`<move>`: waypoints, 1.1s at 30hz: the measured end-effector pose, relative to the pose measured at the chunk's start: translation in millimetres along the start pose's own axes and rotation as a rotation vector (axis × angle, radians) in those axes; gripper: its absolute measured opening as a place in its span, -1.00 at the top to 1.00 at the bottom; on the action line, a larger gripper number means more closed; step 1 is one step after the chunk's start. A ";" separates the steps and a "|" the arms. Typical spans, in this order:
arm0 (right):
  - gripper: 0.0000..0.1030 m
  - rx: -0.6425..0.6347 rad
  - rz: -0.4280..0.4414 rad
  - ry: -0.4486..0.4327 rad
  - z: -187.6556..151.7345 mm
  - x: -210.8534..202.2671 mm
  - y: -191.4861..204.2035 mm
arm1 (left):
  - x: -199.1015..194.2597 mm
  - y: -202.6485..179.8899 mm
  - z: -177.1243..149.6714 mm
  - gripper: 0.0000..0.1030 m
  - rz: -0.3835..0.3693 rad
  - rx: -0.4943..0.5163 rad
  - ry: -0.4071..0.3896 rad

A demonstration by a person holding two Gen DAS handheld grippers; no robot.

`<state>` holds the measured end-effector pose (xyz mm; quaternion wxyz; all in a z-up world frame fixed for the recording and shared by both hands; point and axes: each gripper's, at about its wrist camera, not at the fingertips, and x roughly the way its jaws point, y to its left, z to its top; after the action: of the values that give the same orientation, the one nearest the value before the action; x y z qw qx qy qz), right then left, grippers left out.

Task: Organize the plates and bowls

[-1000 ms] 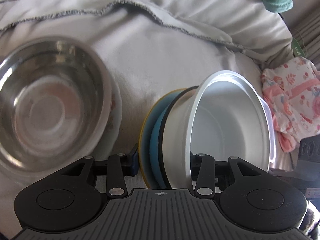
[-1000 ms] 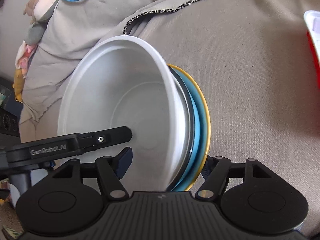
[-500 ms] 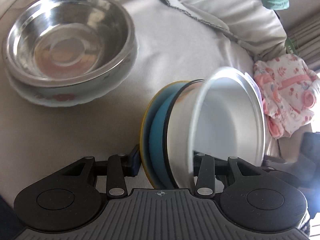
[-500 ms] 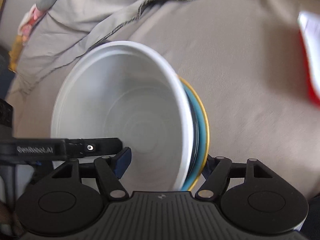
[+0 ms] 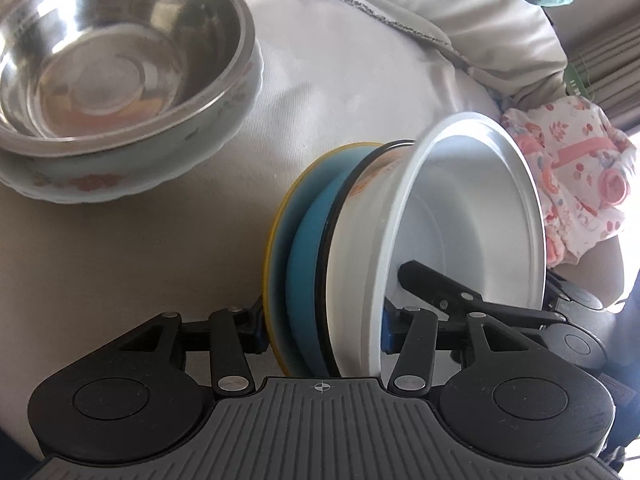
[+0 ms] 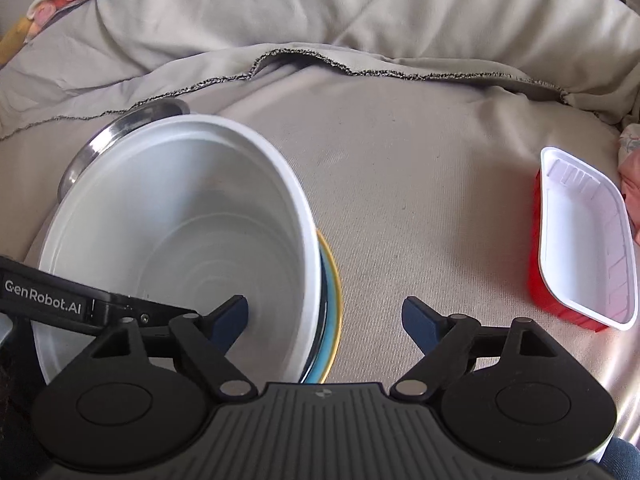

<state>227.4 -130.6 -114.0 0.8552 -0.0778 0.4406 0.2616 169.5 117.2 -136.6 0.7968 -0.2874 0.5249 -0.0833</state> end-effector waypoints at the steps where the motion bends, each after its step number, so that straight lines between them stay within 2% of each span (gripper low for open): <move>1: -0.65 0.014 0.007 0.001 0.9 0.4 -2.4 | 0.8 1.3 1.2 -0.05 -0.006 -0.004 0.005; 7: -0.66 0.089 0.142 -0.017 1.0 -3.1 -20.5 | 5.5 11.1 3.2 -0.04 -0.055 -0.061 0.033; 10: -0.67 0.114 0.145 -0.013 0.2 -3.9 -24.0 | 5.8 8.4 1.2 -0.05 -0.047 -0.037 0.019; 13: -0.67 0.145 0.158 0.024 1.7 1.1 -24.6 | 5.3 5.9 -0.4 -0.06 -0.039 -0.020 0.000; 16: -0.66 0.202 0.228 0.071 0.0 8.9 -28.4 | 4.4 2.9 0.3 -0.05 -0.029 0.009 0.002; 19: -0.42 0.269 0.305 0.141 -3.8 19.1 -32.8 | -0.6 -7.4 1.7 -0.03 0.015 0.066 -0.010; 21: -0.29 0.313 0.331 0.178 -5.5 24.8 -38.3 | -4.9 -10.3 1.9 -0.06 0.014 0.088 -0.011; 26: -0.26 0.381 0.364 0.217 -7.7 30.7 -45.8 | -2.9 -10.1 4.7 -0.08 0.021 0.075 0.000; 29: -0.26 0.371 0.357 0.223 -6.0 31.1 -40.9 | -0.1 -15.7 5.9 -0.12 0.052 0.079 0.005; 33: -0.25 0.331 0.338 0.218 -1.1 28.5 -35.2 | 0.7 -14.3 9.7 -0.10 0.057 0.071 0.018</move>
<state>258.3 -150.2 -140.7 0.7478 0.1101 0.5739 0.3152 180.8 108.7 -126.6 0.8038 -0.2429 0.5368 -0.0817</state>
